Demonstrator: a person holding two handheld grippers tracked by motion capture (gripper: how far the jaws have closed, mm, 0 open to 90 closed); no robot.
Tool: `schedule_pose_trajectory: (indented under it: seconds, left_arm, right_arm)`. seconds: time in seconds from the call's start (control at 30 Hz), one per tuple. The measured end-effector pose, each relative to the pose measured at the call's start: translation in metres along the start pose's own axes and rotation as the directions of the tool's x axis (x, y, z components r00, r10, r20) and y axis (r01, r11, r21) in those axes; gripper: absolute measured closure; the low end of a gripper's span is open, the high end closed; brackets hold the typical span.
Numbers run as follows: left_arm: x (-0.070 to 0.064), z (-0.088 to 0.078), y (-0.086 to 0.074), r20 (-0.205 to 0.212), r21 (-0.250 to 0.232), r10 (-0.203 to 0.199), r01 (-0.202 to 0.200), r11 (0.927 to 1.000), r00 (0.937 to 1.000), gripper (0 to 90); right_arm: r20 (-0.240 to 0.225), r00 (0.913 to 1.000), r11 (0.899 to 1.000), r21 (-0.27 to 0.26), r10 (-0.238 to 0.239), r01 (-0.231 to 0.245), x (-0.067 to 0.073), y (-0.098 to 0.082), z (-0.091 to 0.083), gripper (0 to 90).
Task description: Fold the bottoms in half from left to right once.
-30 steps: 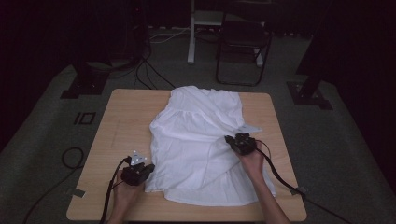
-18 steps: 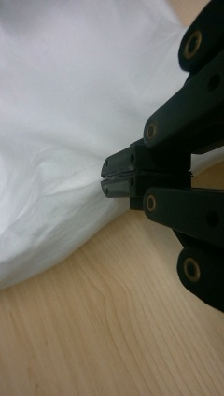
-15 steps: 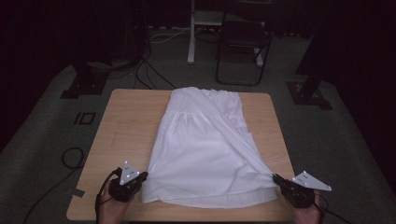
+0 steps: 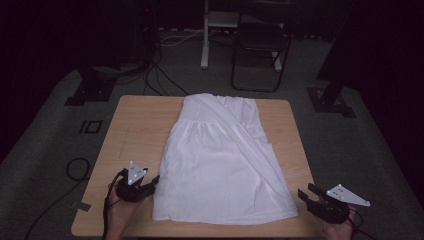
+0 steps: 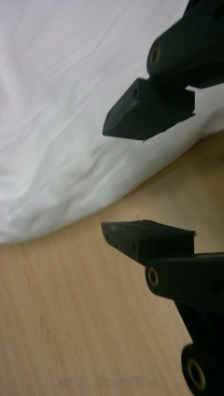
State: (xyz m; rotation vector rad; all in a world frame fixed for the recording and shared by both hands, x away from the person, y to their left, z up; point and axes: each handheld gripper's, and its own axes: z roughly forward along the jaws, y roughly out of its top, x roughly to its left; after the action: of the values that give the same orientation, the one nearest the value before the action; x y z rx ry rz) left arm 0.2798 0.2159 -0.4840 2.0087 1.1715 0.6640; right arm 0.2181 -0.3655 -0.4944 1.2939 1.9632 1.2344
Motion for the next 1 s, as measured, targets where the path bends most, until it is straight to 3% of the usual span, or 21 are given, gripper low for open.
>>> schedule_pose_trajectory:
  seconds: [0.1, 0.13, 0.23, 0.27, 0.37, 0.53, 0.7, 0.83, 0.9, 0.93, 1.0]
  left_arm:
    - [0.004, 0.011, 0.010, -0.007, -0.010, 0.010, -0.010, 0.9999, 0.9999, 44.0]
    - [0.009, 0.025, 0.022, -0.012, -0.007, 0.007, -0.007, 1.0000, 0.9999, 42.1]
    - [0.013, 0.033, 0.027, -0.012, -0.010, -0.001, 0.000, 1.0000, 0.9999, 41.1]
    - [0.027, 0.060, 0.043, -0.006, 0.005, -0.055, 0.056, 0.9984, 0.9984, 40.4]
    - [0.038, 0.085, 0.057, -0.001, 0.015, -0.104, 0.104, 0.9945, 0.9946, 40.5]
    - [0.046, 0.123, 0.072, 0.021, 0.073, -0.139, 0.137, 0.9879, 0.9901, 40.4]
    - [0.048, 0.148, 0.069, -0.002, 0.148, -0.167, 0.165, 0.9752, 0.9860, 44.3]
    - [0.051, 0.158, 0.063, 0.018, 0.176, -0.211, 0.205, 0.9628, 0.9772, 50.0]
    - [0.050, 0.160, 0.061, 0.040, 0.179, -0.209, 0.199, 0.9634, 0.9770, 57.2]
    - [0.050, 0.160, 0.061, 0.046, 0.180, -0.201, 0.189, 0.9652, 0.9786, 64.4]
    - [0.050, 0.158, 0.061, 0.053, 0.174, -0.198, 0.186, 0.9671, 0.9788, 83.7]
  right_arm:
    - [-0.001, 1.0000, 1.000, -0.008, -0.005, 0.005, 0.001, 0.008, 0.007, 45.4]
    - [-0.009, 0.9996, 1.000, -0.001, -0.025, 0.025, 0.003, 0.017, 0.022, 43.0]
    - [-0.011, 0.9990, 0.999, 0.006, -0.042, 0.042, 0.004, 0.021, 0.032, 41.8]
    - [-0.030, 0.9979, 0.998, 0.038, -0.058, 0.059, 0.006, 0.034, 0.067, 39.6]
    - [-0.050, 0.9966, 0.996, 0.062, -0.065, 0.068, 0.009, 0.048, 0.103, 37.9]
    - [-0.088, 0.9913, 0.992, 0.076, -0.097, 0.104, 0.019, 0.077, 0.155, 34.7]
    - [-0.117, 0.9844, 0.980, 0.131, -0.132, 0.147, 0.034, 0.097, 0.203, 29.3]
    - [-0.095, 0.9875, 0.974, 0.178, -0.126, 0.141, 0.041, 0.102, 0.237, 26.3]
    - [-0.087, 0.9860, 0.965, 0.210, -0.143, 0.158, 0.045, 0.102, 0.250, 27.3]
    - [-0.067, 0.9844, 0.958, 0.230, -0.163, 0.174, 0.046, 0.101, 0.254, 32.5]
    - [0.009, 0.9783, 0.945, 0.262, -0.207, 0.197, 0.044, 0.102, 0.256, 51.0]
